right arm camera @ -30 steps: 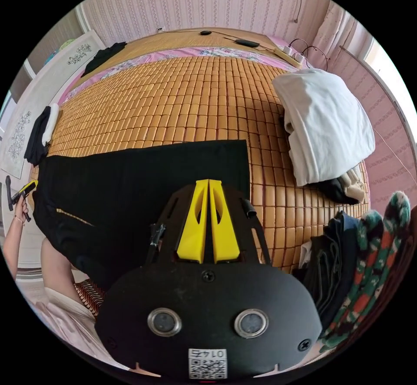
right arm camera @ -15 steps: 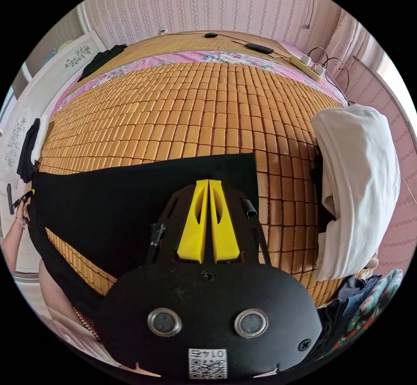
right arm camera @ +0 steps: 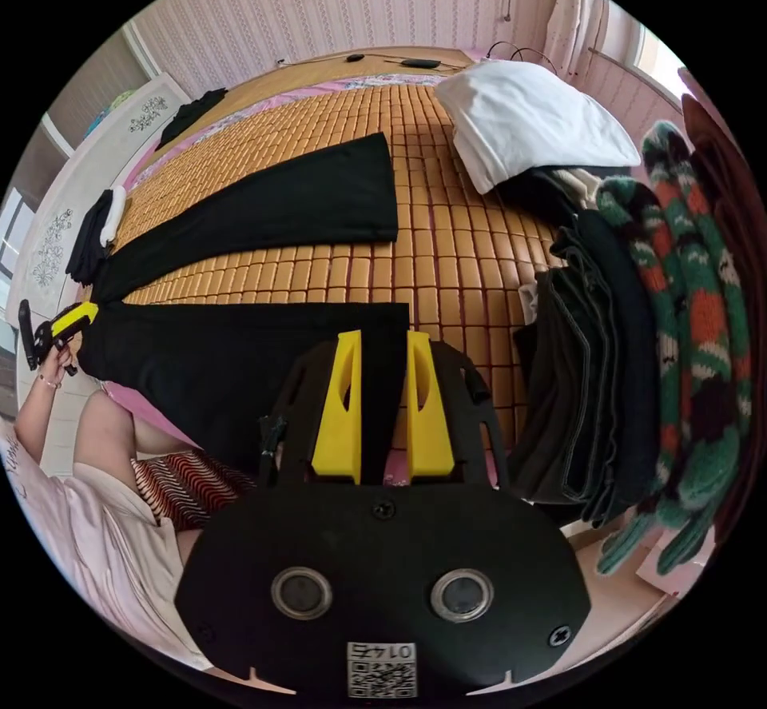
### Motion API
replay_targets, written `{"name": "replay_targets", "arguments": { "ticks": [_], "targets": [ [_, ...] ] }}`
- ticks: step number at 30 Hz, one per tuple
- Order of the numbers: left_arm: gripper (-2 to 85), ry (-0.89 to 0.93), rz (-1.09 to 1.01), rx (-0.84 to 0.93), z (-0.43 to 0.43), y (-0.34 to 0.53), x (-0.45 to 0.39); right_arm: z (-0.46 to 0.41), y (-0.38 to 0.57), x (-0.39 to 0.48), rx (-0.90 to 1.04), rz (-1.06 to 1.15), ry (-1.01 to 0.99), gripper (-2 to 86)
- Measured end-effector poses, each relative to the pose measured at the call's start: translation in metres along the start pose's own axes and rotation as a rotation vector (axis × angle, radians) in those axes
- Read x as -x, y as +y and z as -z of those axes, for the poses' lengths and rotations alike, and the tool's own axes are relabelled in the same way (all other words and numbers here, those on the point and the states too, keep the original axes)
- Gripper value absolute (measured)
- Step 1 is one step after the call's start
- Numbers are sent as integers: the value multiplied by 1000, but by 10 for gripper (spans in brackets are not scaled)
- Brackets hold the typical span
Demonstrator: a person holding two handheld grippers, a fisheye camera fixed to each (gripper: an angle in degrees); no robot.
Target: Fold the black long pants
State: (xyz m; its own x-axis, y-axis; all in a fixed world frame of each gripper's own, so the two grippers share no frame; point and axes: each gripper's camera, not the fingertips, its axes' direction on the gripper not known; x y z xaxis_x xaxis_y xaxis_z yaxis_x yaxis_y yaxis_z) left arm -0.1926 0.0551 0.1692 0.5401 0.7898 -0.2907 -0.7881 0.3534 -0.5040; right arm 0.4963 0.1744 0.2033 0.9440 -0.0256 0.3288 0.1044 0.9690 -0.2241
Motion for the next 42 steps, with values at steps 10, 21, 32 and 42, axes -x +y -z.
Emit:
{"name": "replay_targets", "arguments": {
  "ticks": [10, 21, 32, 42],
  "targets": [
    [58, 22, -415, 90, -75, -111, -115, 10, 24, -39, -81, -16, -153, 7],
    [-4, 48, -523, 106, -75, -140, -124, 95, 88, -48, -335, 44, -255, 3],
    [-9, 529, -570, -18, 19, -153, -71, 155, 118, -38, -357, 126, -83, 4],
    [-10, 510, -524, -14, 20, -188, -47, 161, 87, -48, -354, 149, -147, 5]
  ]
}}
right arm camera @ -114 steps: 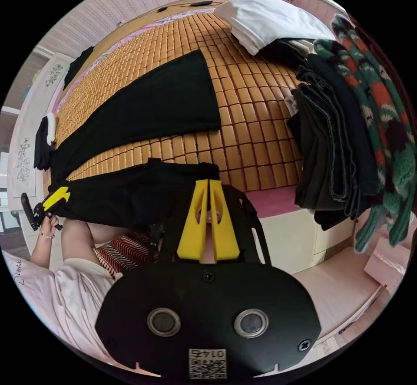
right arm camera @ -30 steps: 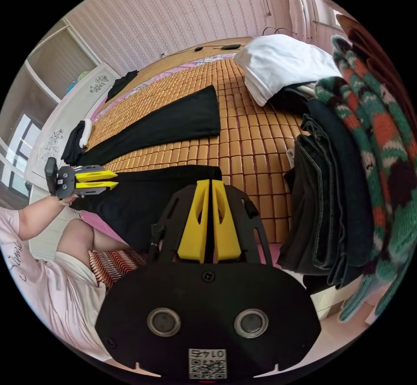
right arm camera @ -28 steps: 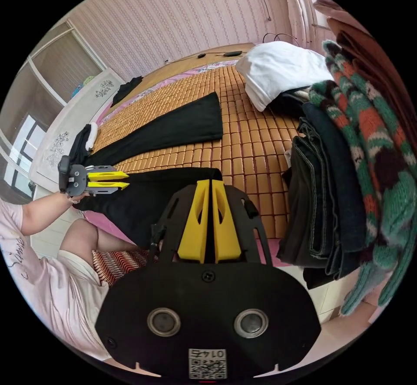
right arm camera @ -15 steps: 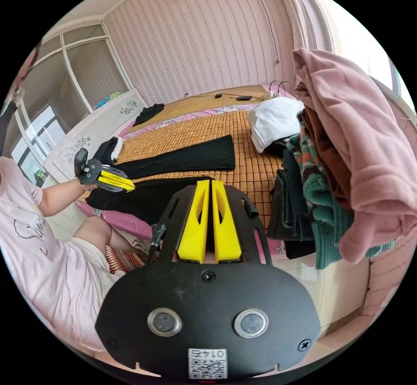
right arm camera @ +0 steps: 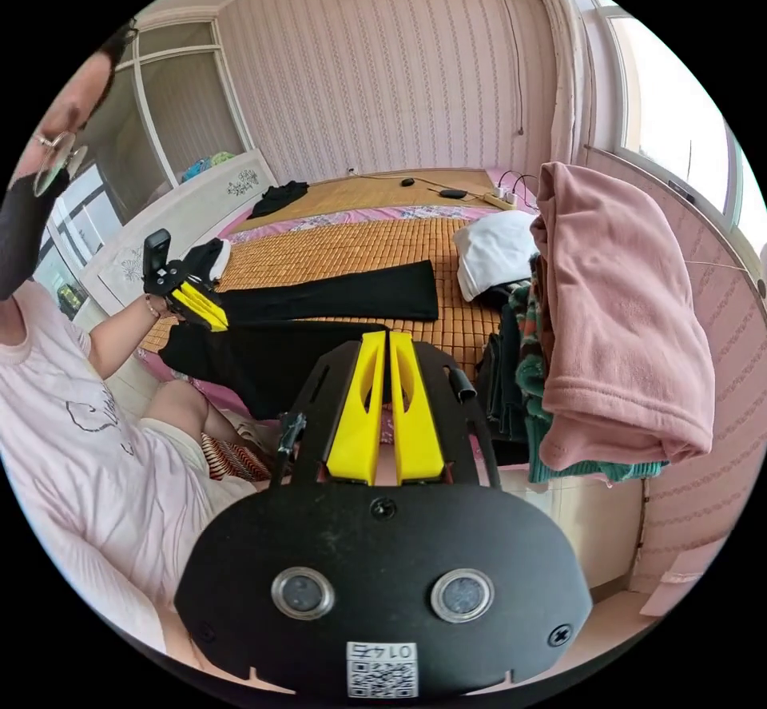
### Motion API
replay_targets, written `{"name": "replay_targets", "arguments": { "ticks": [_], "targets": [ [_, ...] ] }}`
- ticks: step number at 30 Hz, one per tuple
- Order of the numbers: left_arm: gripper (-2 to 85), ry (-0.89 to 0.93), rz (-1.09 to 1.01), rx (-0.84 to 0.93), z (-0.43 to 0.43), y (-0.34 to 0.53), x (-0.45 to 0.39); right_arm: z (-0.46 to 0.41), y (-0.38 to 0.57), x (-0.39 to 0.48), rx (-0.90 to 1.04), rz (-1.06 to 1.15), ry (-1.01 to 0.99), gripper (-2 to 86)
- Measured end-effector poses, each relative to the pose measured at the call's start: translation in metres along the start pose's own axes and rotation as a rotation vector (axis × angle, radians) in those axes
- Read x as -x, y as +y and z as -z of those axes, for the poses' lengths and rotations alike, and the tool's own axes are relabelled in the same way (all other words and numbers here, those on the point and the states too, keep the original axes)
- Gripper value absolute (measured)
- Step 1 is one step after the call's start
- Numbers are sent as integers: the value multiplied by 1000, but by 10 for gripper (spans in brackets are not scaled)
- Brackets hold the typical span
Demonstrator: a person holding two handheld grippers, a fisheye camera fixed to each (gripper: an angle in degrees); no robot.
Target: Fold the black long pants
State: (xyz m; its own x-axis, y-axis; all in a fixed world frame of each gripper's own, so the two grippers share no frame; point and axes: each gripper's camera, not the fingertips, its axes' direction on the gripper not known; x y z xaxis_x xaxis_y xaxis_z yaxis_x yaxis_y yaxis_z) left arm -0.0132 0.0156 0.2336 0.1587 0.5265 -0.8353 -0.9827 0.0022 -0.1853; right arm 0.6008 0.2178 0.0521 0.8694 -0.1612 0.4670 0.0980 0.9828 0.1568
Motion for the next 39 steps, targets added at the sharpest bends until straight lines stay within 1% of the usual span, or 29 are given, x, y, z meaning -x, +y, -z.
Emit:
{"name": "replay_targets", "arguments": {
  "ticks": [1, 3, 4, 6, 9, 10, 12, 14, 16, 17, 18, 20, 24, 26, 28, 30, 32, 34, 36, 38, 39],
  "targets": [
    [-10, -3, 39, 10, -5, -2, 10, -12, -8, -6, 26, 2, -6, 5],
    [-10, -41, 189, 90, -40, -7, 49, -80, -40, -31, 151, -6, 1, 7],
    [-10, -51, 229, 117, -50, -7, 58, -101, -47, -38, 192, -14, -8, 8],
    [-10, -72, 348, 213, -90, -2, 90, -177, -66, -63, 268, -73, -39, 13],
    [-10, -88, 417, 288, -122, 7, 112, -245, -67, -83, 347, -162, -4, 30],
    [-10, -84, 429, 294, -126, 9, 115, -250, -66, -84, 355, -174, -2, 35],
    [-10, -37, 492, 246, -127, 18, 126, -253, -51, -83, 346, -181, -53, 59],
    [-10, -31, 511, 234, -126, 24, 130, -247, -30, -75, 350, -180, -32, 68],
    [-10, -28, 496, 227, -126, 29, 129, -246, -3, -66, 396, -196, -16, 78],
    [-10, -22, 489, 227, -127, 32, 129, -251, 16, -62, 456, -222, -16, 84],
    [-10, -17, 489, 224, -127, 34, 130, -257, 34, -57, 504, -253, -43, 88],
    [-9, -17, 478, 222, -129, 38, 128, -272, 54, -54, 541, -299, -97, 88],
    [-8, -12, 478, 200, -132, 49, 126, -302, 66, -62, 492, -388, -152, 52],
    [-6, -39, 490, 172, -127, 56, 123, -304, 65, -64, 460, -393, -167, 37],
    [-4, -87, 509, 135, -116, 64, 117, -296, 61, -65, 427, -389, -109, 29],
    [-4, -144, 515, 76, -95, 82, 103, -286, 54, -64, 388, -356, 14, 27],
    [-4, -183, 520, 66, -83, 102, 88, -292, 51, -62, 381, -327, 28, 31],
    [-4, -228, 533, 82, -76, 126, 71, -308, 53, -61, 411, -317, 52, 42],
    [-5, -326, 573, 147, -71, 161, 48, -332, 56, -57, 518, -318, 145, 73],
    [-5, -375, 628, 171, -66, 189, 33, -345, 56, -48, 547, -315, 210, 86],
    [-6, -386, 674, 163, -63, 206, 24, -352, 53, -37, 524, -289, 221, 83]
  ]
}}
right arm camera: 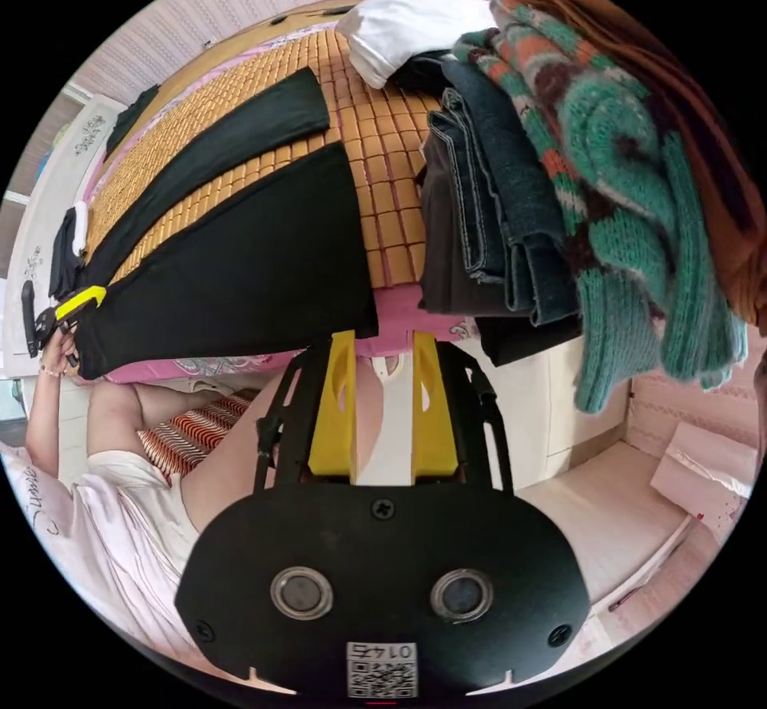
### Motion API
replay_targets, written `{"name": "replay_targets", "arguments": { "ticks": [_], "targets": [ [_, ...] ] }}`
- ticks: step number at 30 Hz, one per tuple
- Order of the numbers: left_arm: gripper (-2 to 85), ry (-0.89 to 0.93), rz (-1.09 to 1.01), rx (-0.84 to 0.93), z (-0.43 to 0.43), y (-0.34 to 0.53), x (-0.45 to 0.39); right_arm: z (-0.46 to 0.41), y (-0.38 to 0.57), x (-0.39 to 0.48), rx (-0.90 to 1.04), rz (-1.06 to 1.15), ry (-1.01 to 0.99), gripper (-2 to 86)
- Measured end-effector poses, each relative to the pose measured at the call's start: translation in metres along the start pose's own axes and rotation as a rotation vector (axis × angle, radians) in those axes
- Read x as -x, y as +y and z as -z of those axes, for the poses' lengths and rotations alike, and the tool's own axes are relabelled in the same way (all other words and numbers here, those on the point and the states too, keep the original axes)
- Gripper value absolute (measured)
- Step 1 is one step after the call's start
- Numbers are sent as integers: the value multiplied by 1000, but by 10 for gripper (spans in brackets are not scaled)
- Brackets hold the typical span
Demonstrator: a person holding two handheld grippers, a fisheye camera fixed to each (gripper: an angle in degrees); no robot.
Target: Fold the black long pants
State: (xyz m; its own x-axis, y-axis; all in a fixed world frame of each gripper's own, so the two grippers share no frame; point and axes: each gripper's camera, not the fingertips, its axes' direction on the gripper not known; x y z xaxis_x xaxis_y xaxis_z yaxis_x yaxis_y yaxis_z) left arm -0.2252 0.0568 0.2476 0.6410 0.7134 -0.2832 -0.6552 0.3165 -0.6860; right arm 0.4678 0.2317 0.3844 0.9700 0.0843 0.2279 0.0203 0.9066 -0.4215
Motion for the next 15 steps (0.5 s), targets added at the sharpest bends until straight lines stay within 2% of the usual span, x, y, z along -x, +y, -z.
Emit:
{"name": "replay_targets", "arguments": {
  "ticks": [5, 8, 13, 15],
  "targets": [
    [-7, -44, 161, 0, -13, 56, 8, -28, -34, 80, -89, 201, 138, 9],
    [-7, -62, 224, 85, -43, 78, 12, -57, -59, 123, -63, 312, 102, 1],
    [-2, -12, 327, -39, -33, 120, 32, -95, -74, 175, -28, 402, -11, 44],
    [0, 16, 458, -144, -15, 159, 57, -100, -73, 216, -67, 509, -18, 57]
  ]
}}
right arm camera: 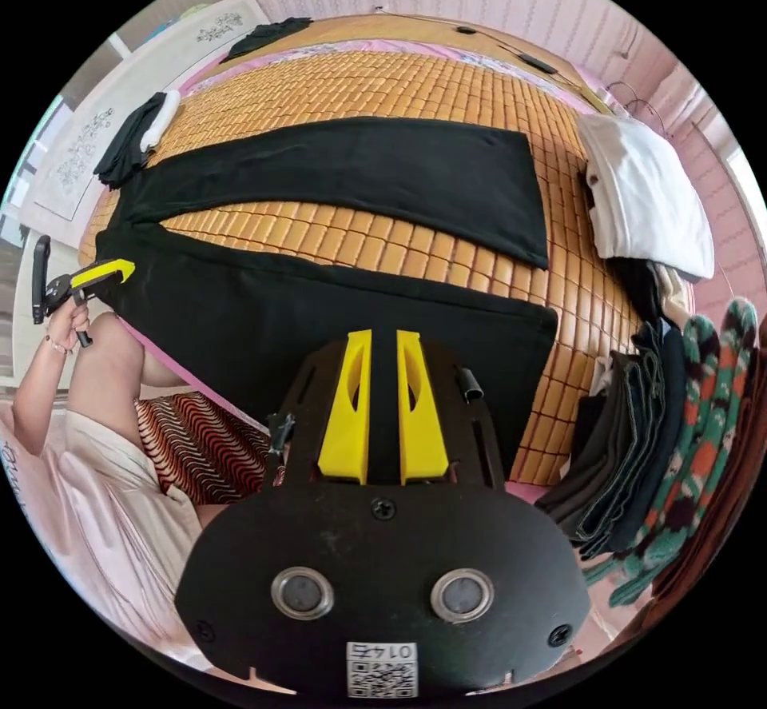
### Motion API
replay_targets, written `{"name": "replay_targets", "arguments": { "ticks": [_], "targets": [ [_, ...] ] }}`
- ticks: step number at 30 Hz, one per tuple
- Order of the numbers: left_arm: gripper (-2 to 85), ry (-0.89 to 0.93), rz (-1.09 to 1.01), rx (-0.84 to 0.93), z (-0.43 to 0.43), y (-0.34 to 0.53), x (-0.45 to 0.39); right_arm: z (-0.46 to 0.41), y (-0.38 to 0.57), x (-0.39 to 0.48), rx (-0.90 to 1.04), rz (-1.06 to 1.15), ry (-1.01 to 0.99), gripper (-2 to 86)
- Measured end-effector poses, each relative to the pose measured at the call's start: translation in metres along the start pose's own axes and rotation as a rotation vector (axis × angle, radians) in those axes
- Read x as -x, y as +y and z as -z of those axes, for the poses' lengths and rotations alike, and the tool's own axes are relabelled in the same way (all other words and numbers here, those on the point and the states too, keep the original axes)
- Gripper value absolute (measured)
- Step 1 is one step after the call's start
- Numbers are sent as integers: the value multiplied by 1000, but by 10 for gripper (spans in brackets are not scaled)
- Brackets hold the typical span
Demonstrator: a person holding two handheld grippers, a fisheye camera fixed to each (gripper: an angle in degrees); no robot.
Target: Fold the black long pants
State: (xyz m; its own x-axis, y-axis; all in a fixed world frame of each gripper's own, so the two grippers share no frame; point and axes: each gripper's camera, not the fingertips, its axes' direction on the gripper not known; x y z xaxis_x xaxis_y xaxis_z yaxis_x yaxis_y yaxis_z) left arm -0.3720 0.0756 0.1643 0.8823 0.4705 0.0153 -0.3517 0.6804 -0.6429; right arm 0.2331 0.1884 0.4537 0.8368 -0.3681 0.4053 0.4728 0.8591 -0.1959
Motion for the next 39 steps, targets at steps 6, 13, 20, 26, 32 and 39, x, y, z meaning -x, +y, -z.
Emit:
{"name": "replay_targets", "arguments": {
  "ticks": [6, 13, 20, 26, 32, 39],
  "targets": [
    [16, -166, 334, -126, 45, 94, 131, -21, -84, 145, -99, 409, -84, 64],
    [39, -194, 695, -244, 55, 203, 253, -70, -194, 378, -137, 842, -139, 45],
    [61, -220, 509, -241, 40, 214, 311, -152, -270, 590, -62, 1067, -83, 37],
    [59, -233, 444, -129, 3, 224, 344, -224, -305, 678, -18, 1045, 85, 66],
    [2, -238, 449, -125, -8, 246, 363, -255, -318, 702, 9, 998, 85, 5],
    [-4, -203, 549, -205, -11, 280, 393, -265, -297, 712, -120, 1001, 135, -8]
  ]
}}
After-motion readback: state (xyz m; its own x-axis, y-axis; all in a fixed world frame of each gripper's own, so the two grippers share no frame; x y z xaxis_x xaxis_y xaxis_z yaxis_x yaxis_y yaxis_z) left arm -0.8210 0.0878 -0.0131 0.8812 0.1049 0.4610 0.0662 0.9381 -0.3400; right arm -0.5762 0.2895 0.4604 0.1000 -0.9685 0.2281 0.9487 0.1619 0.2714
